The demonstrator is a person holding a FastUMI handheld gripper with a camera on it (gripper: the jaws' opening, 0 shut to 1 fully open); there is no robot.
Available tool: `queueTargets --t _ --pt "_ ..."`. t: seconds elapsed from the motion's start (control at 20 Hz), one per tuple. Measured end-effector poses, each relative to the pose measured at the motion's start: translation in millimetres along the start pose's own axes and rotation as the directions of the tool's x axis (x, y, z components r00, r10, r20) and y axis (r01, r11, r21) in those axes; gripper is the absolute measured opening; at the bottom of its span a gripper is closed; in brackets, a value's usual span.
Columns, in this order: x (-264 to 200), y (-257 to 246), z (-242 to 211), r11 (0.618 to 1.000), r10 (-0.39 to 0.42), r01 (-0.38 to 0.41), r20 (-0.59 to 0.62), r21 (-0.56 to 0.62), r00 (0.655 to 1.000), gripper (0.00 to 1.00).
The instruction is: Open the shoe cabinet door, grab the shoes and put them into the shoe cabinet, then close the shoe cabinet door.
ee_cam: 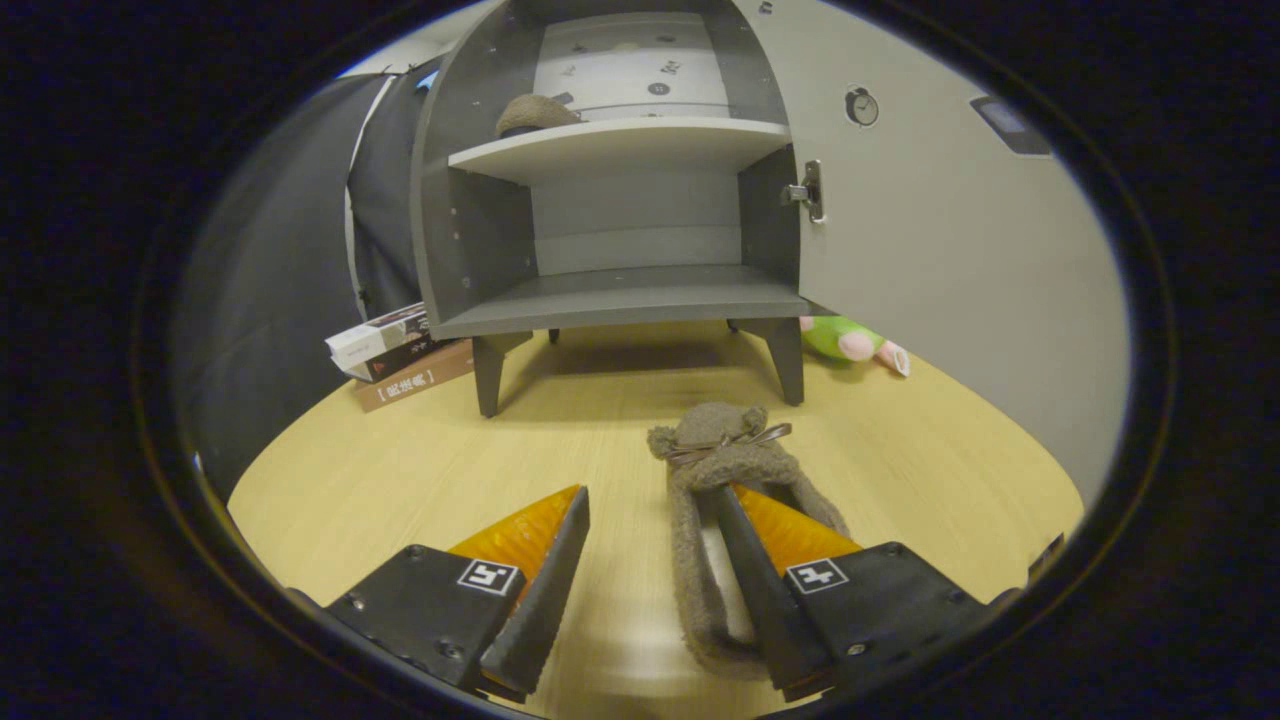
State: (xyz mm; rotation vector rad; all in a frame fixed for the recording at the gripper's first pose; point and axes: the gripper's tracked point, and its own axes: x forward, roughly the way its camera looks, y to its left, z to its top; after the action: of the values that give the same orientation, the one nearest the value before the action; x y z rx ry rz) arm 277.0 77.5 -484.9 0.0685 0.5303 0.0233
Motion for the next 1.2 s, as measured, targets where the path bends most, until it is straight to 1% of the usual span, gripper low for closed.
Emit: queueTargets --t 0.05,0.1,0.15,0.3,0.35,0.4,0.45,0.6,0.75,0.95,1.05,1.2 --pt "5 -5 -3 1.0 -0.018 0.018 -0.016 0.006 1.0 0.79" --pt "10 -5 -3 1.0 -0.014 0.015 -0.022 0.01 1.0 0.76" --pt "14 -6 -3 1.0 -0.008 0.008 -0.026 0.011 1.0 0.66" --pt "25 -10 -9 1.0 0.007 -0.006 -0.04 0.021 0.999 0.52" --pt "24 -7 -7 0.999 0.03 -0.029 -0.035 0.024 0.999 0.36" --pt "24 -3 -7 0.998 0.059 -0.059 -0.021 0.018 0.998 0.31" --pt "20 1 -5 0.997 0.082 -0.082 -0.006 0.0 0.997 0.2" --pt "12 10 -7 0.99 0.143 -0.143 -0.001 -0.013 0.99 0.14" --pt "4 16 -5 0.986 0.164 -0.164 0.02 -0.014 0.986 0.11" --pt "-15 16 7 0.986 0.164 -0.163 0.056 -0.018 0.985 0.1" --pt "-29 22 15 0.981 0.194 -0.194 0.066 -0.003 0.979 0.1" --pt "-55 22 33 0.978 0.207 -0.209 0.103 0.008 0.973 0.1"
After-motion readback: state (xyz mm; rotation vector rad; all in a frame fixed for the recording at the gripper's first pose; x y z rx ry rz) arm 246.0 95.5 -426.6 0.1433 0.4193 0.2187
